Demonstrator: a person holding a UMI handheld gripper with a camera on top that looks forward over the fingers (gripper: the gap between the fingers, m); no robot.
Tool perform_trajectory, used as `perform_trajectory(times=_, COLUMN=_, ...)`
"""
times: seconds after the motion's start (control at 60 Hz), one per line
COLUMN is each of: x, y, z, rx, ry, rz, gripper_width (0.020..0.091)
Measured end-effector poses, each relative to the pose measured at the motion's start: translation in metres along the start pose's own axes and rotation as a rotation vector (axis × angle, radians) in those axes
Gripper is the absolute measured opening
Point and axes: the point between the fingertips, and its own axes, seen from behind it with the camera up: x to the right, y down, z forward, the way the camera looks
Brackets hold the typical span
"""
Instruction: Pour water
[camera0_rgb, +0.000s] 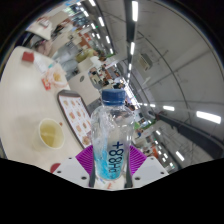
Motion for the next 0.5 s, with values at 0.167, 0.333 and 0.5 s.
perform_trajectory(times=0.167, x=-0.023, y=0.017, z=-0.010, rx=-0.004, ry=-0.152, rz=0.513, gripper_width=0.0418)
perform_trajectory(times=0.333, x=-0.089, y=0.053, z=0.005, rx=-0.100, ry=-0.295, rz=0.876, gripper_width=0.0417)
perform_trajectory(times=0.5, x=-0.126, y=0.094, z=0.010, rx=-0.168, ry=-0.301, rz=0.987, gripper_width=0.0420)
